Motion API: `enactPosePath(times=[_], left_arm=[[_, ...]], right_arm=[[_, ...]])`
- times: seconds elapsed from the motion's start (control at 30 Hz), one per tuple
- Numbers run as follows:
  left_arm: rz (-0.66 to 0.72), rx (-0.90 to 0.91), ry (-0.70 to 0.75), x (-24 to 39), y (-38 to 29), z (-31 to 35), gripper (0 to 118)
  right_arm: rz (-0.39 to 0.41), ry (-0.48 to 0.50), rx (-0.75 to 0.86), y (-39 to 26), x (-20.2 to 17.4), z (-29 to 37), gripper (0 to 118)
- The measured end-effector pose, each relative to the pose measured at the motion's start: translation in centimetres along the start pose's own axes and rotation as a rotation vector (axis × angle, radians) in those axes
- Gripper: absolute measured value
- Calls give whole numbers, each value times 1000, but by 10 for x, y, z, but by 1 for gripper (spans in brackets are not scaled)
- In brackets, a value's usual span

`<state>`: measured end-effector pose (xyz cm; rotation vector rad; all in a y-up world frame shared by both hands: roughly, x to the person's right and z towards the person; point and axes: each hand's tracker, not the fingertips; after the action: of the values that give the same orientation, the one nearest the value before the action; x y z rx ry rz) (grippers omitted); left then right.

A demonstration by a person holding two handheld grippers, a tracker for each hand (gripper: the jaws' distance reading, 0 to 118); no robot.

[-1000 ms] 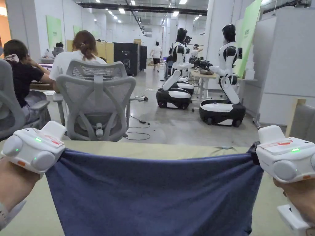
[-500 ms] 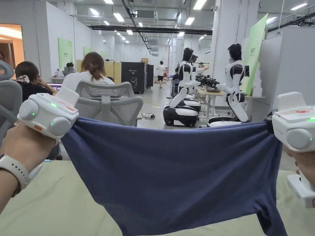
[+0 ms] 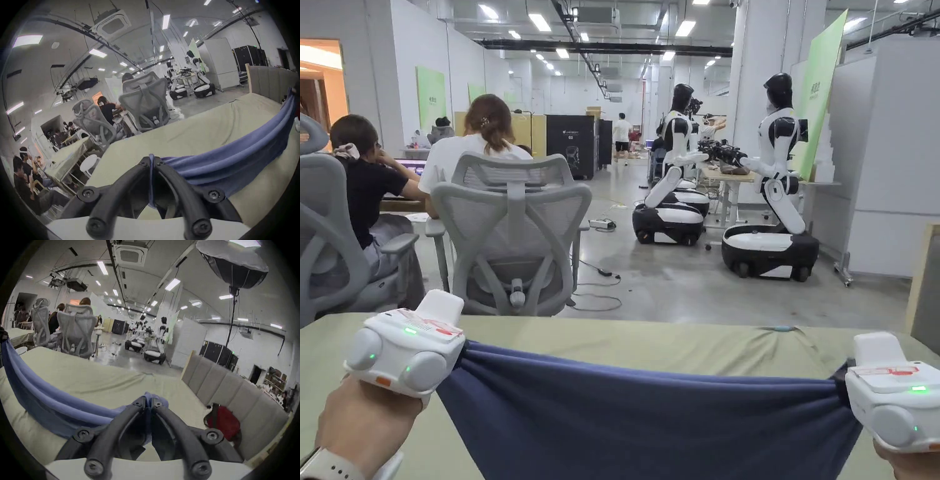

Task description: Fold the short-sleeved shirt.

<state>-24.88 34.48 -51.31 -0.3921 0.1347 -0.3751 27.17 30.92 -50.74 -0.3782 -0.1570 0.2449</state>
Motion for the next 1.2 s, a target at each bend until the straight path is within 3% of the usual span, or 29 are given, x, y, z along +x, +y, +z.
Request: enactPosePath(times=[0.1, 0.3, 0.47, 0.5, 0.53, 0.57, 0.6, 0.63, 0.67, 0.87, 0.9, 0.93, 0.97, 1.0, 1.03, 1.07, 1.1, 1.13, 1.2], left_arm=[[31, -62, -87, 6, -47, 40, 0], [130, -292, -216, 24, -182, 98, 0], [165, -388, -228, 34, -251, 112, 1], [190, -378, -228, 33, -256, 115, 4], [238, -347, -223, 29, -255, 119, 14], [258, -329, -210, 26, -253, 124, 42], [264, -300, -172, 23, -247, 133, 65], [251, -245, -139, 23, -238, 143, 79], [253, -186, -122, 23, -228, 154, 83], [344, 136, -160, 70, -173, 202, 82], [345, 155, -182, 81, -167, 207, 79], [339, 156, -205, 91, -163, 209, 69], [343, 153, -220, 98, -162, 210, 34], [346, 145, -232, 106, -163, 209, 13], [344, 142, -229, 109, -163, 208, 4], [333, 136, -219, 112, -163, 206, 4], [313, 126, -191, 113, -163, 205, 0], [307, 116, -228, 111, -165, 203, 0], [296, 90, -246, 104, -165, 200, 0]], right_arm=[[-17, 39, -95, -56, 7, 19, 5], [44, 121, -314, -184, -4, 70, 5], [60, 153, -386, -233, -18, 85, 7], [52, 156, -380, -232, -18, 88, 14], [33, 171, -372, -229, -18, 92, 34], [29, 175, -357, -223, -17, 97, 84], [27, 183, -330, -215, -18, 104, 113], [11, 202, -281, -205, -20, 115, 118], [-11, 229, -203, -194, -22, 130, 113], [-133, 317, 16, -140, -78, 193, 118], [-126, 320, 23, -137, -89, 198, 116], [-122, 319, 37, -136, -100, 203, 110], [-119, 332, 57, -135, -108, 209, 84], [-117, 360, 72, -135, -116, 214, 65], [-117, 356, 73, -134, -121, 216, 52], [-111, 349, 79, -134, -126, 217, 52], [-91, 329, 95, -134, -131, 219, 19], [-86, 335, 110, -134, -134, 222, 0], [-87, 372, 110, -132, -133, 224, 0]])
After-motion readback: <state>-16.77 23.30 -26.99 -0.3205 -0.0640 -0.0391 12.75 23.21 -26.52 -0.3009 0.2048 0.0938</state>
